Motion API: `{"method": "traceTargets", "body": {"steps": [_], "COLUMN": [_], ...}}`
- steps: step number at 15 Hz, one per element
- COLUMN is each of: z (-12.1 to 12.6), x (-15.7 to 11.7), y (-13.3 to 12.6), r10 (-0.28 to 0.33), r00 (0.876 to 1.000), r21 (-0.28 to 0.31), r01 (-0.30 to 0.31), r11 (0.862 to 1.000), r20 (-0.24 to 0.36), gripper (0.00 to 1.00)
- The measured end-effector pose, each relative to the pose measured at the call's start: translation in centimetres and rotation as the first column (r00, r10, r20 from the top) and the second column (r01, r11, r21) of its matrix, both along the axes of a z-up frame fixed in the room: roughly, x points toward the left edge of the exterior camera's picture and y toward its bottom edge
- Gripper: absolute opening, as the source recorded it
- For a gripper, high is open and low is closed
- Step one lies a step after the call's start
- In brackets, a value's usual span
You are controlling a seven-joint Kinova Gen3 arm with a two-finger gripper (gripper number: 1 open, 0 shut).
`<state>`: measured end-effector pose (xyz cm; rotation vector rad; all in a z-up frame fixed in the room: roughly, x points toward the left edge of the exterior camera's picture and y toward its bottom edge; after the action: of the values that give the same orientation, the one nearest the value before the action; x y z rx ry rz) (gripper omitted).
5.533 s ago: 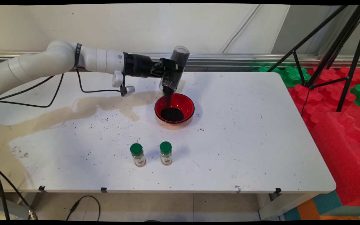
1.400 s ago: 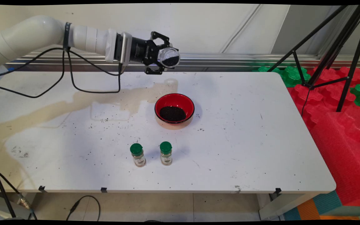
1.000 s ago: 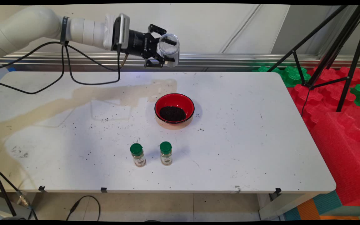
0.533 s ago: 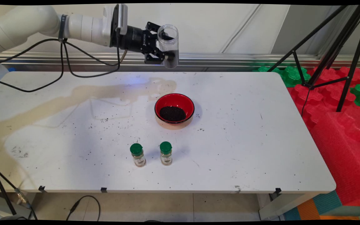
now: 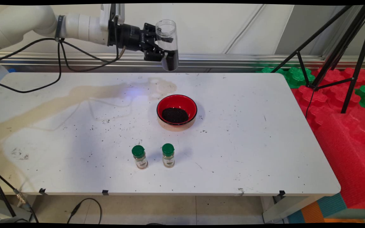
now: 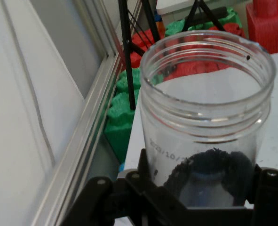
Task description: Pour the black seasoning powder in the red bowl, then place the picked object on the table
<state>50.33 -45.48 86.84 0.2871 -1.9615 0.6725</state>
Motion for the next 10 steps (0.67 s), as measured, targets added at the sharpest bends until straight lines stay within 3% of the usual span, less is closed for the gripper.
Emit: {"method": "traceTargets", "body": {"steps": [5,10], "z": [-0.3,-0.5], "x": [1.6,3.1], "y": [0.7,2.1], "r10": [0.046,0.067], "r00": [0.997,0.994], "r21": [0.104,0.152], "r01": [-0.039,-0.054], "r11": [0.994,0.987], "r20": [-0.066,-0.082], "gripper": [0.00,0.00]}}
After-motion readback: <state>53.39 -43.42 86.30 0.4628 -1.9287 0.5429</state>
